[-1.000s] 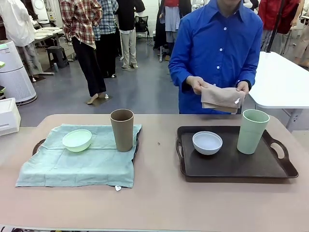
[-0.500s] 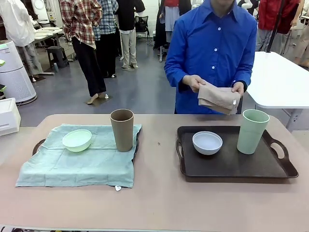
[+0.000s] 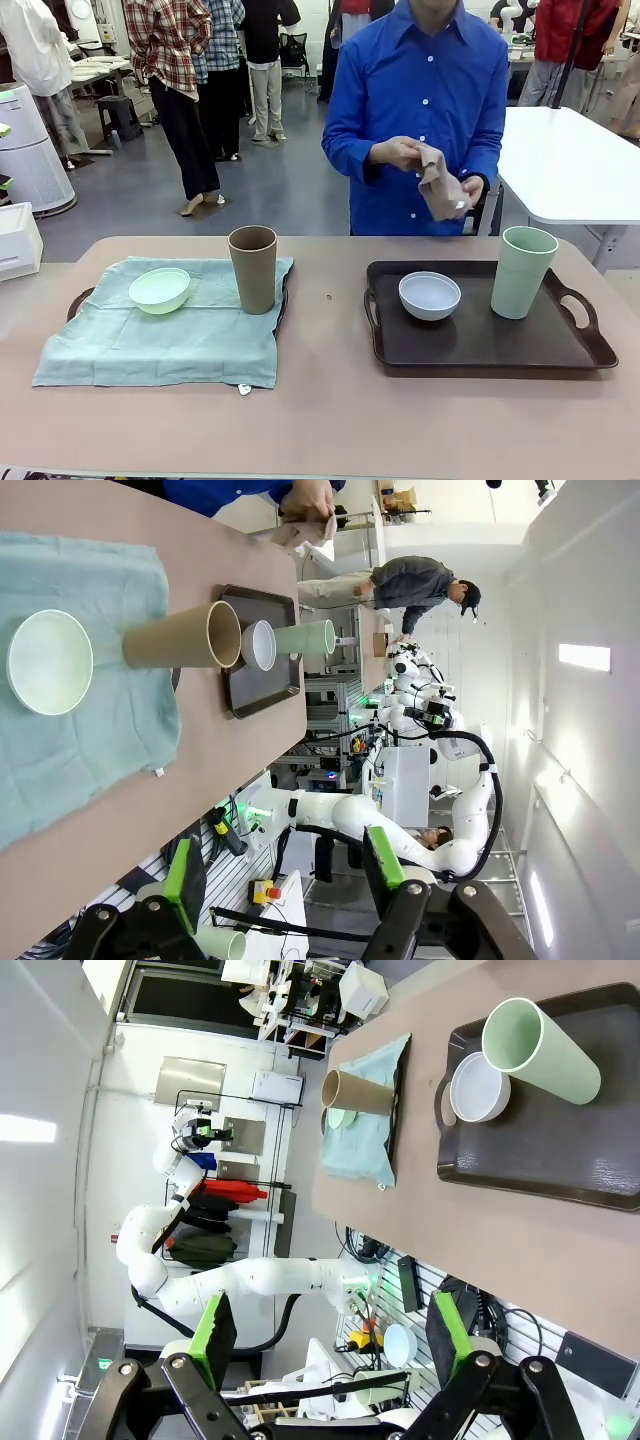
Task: Set up a tray with a mat and arrange the tableware.
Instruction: Pick up the Picnic Bowl and Reusable plastic cup from the Handle tray in front of the human's position and hold them in the air.
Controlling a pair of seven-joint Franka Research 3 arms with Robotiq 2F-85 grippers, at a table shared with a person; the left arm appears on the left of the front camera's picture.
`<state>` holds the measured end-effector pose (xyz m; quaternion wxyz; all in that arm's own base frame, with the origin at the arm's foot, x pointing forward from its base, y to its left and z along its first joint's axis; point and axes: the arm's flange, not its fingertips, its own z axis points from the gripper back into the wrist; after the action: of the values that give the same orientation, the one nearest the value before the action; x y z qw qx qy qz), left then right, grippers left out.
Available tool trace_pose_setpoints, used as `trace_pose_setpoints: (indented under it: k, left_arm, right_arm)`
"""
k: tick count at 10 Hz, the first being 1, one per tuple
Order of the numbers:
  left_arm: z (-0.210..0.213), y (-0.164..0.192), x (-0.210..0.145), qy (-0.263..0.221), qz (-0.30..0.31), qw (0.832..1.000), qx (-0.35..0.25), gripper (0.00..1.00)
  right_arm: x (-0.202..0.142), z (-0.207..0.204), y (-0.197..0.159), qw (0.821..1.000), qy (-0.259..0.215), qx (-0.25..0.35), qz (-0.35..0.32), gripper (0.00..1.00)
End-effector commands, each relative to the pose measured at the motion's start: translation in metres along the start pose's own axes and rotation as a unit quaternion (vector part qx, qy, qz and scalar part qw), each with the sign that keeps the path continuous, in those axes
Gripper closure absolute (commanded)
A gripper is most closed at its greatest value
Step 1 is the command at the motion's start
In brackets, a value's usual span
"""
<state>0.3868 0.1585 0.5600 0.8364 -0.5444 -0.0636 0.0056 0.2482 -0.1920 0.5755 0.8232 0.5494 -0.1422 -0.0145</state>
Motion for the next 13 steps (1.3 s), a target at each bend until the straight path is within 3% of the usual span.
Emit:
trace_pose_setpoints:
  k: [1, 4, 6, 8, 11, 13]
  left_arm:
    - [0.001, -0.002, 0.001, -0.009, 0.006, 1.0, -0.002, 0.16]
    - [-0.008, -0.01, 0.008, 0.015, -0.013, 1.0, 0.006, 0.16]
    - [-0.03, -0.043, 0.021, 0.028, -0.078, 0.994, 0.069, 0.16]
    - [-0.056, -0.091, 0.022, 0.017, -0.146, 0.981, 0.128, 0.16]
    - [-0.12, -0.159, 0.026, 0.044, -0.284, 0.931, 0.223, 0.16]
    - [-0.174, -0.183, 0.033, 0.084, -0.353, 0.889, 0.278, 0.16]
  right_arm:
    - [0.0, 0.0, 0.001, 1.0, -0.003, 0.01, 0.009, 0.0]
    - [0.002, -0.001, 0.001, 1.0, 0.016, -0.011, 0.002, 0.0]
    - [0.005, -0.007, 0.011, 0.994, -0.001, -0.106, -0.017, 0.0]
    - [0.015, -0.016, 0.029, 0.988, 0.002, -0.151, -0.01, 0.0]
    - [0.043, -0.041, 0.059, 0.976, 0.024, -0.217, -0.007, 0.0]
    - [0.057, -0.069, 0.067, 0.957, 0.037, -0.288, -0.014, 0.0]
